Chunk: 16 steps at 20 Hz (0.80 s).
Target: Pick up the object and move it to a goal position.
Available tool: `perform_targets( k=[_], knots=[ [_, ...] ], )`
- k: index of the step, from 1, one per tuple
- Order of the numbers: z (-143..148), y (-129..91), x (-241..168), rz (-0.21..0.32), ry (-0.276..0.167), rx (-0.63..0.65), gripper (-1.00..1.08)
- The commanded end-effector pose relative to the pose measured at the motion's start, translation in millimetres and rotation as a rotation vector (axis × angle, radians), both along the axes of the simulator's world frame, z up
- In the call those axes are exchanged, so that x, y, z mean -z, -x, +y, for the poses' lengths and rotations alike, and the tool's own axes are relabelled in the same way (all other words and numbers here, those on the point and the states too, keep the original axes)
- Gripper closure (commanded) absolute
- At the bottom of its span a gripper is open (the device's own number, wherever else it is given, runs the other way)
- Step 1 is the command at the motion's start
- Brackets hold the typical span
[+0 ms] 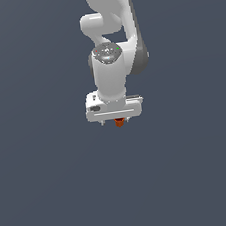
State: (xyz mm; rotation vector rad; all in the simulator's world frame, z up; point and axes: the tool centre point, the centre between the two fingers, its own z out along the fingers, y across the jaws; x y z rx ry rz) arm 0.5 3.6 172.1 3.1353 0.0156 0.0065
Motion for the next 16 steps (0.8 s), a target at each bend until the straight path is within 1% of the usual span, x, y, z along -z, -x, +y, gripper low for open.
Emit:
perform_targets(
  k=[1, 9, 16],
  knots=[
    [0.0, 0.0, 0.0, 0.0, 0.0, 0.0, -0.92],
    [-7.8, 4.9, 3.2, 0.021, -0.021, 0.005, -0.92],
    [-7.7, 5.0, 3.4, 0.021, -0.021, 0.004, -0.92]
  ],
)
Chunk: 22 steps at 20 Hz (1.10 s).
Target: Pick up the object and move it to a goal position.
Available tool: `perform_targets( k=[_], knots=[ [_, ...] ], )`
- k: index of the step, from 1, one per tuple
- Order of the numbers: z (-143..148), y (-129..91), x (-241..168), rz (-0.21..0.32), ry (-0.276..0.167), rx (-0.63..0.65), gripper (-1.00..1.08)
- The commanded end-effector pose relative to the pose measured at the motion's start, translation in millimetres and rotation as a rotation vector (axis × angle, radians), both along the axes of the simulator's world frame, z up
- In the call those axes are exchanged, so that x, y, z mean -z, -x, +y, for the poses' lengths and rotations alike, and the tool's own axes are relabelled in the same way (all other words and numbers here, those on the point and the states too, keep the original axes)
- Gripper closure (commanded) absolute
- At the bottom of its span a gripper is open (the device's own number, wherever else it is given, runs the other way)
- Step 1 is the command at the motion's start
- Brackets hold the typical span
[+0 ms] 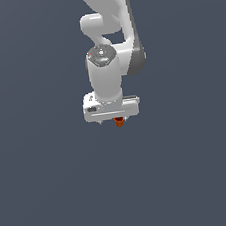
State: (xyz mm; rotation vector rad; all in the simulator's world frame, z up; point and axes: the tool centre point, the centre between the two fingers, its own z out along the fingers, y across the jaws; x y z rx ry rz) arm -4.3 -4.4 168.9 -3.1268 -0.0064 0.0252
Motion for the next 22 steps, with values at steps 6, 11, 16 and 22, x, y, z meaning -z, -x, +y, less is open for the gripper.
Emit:
perform_targets(
  k=[6, 11, 16, 22],
  knots=[
    [3, 7, 9, -0.002, 0.002, -0.05, -0.92],
    [8, 20, 23, -0.005, 0.005, -0.133, -0.92],
    [15, 40, 43, -0.009, 0.009, -0.26, -0.92],
    [25, 68, 65, -0.015, 0.011, -0.416, -0.92]
  ],
)
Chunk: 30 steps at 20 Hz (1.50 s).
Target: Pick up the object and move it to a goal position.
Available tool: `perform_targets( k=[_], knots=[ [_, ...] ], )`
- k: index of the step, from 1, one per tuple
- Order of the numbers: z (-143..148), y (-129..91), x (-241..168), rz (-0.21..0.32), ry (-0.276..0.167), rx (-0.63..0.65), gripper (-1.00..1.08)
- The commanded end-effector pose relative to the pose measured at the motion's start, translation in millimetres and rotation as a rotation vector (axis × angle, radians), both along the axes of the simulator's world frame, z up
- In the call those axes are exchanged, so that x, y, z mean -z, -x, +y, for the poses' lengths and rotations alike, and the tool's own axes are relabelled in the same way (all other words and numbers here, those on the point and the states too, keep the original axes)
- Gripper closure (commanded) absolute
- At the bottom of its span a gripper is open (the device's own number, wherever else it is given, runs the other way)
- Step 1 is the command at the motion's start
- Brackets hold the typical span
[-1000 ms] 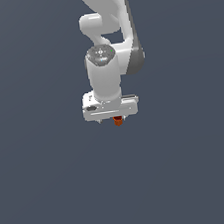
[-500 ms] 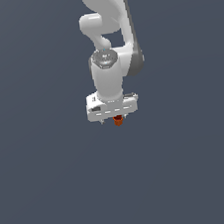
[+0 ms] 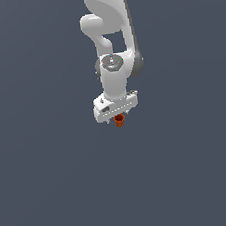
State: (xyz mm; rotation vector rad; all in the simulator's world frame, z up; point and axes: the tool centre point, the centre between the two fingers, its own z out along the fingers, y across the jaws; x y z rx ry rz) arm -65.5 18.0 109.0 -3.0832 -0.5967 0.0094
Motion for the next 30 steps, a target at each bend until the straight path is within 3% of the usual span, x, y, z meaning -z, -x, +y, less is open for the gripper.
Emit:
perform_targets(
  k=[1, 10, 17, 30],
  knots=[
    [3, 10, 8, -0.003, 0.0, -0.058, -0.92],
    [10, 29, 20, -0.006, 0.0, -0.161, -0.92],
    [10, 29, 25, -0.005, 0.0, -0.159, -0.92],
    [10, 31, 70, -0.006, -0.001, -0.164, -0.92]
  ],
)
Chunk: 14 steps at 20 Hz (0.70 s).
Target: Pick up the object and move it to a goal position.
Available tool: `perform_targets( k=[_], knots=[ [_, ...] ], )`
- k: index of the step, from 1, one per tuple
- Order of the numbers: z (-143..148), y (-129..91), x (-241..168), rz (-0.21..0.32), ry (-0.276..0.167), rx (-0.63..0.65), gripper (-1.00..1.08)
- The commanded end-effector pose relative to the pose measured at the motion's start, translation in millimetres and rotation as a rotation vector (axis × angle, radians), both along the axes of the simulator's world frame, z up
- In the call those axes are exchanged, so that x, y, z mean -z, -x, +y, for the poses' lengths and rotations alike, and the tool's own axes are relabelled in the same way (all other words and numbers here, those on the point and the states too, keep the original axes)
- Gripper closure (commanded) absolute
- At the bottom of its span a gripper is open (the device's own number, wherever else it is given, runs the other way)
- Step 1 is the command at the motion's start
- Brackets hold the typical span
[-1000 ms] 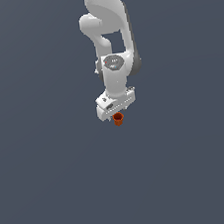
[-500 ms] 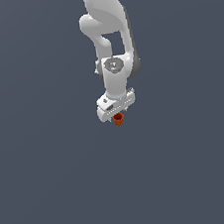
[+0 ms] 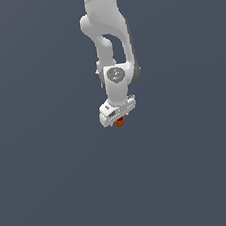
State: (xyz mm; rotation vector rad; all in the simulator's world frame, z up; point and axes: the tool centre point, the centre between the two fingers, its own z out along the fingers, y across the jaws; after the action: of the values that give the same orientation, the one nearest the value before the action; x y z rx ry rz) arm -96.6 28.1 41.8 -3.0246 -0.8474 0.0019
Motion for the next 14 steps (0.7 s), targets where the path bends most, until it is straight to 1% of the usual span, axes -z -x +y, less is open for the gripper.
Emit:
perform_targets(
  k=[1, 2, 3, 14],
  knots=[
    [-0.1, -0.5, 3.6, -0.001, 0.0, 0.0, -0.92],
    [0.1, -0.5, 3.8, -0.001, 0.0, -0.001, -0.92],
    [0.1, -0.5, 3.8, -0.001, 0.0, -0.001, 1.08],
    [-0.1, -0.9, 2.8, -0.003, 0.0, 0.0, 1.08]
  ],
)
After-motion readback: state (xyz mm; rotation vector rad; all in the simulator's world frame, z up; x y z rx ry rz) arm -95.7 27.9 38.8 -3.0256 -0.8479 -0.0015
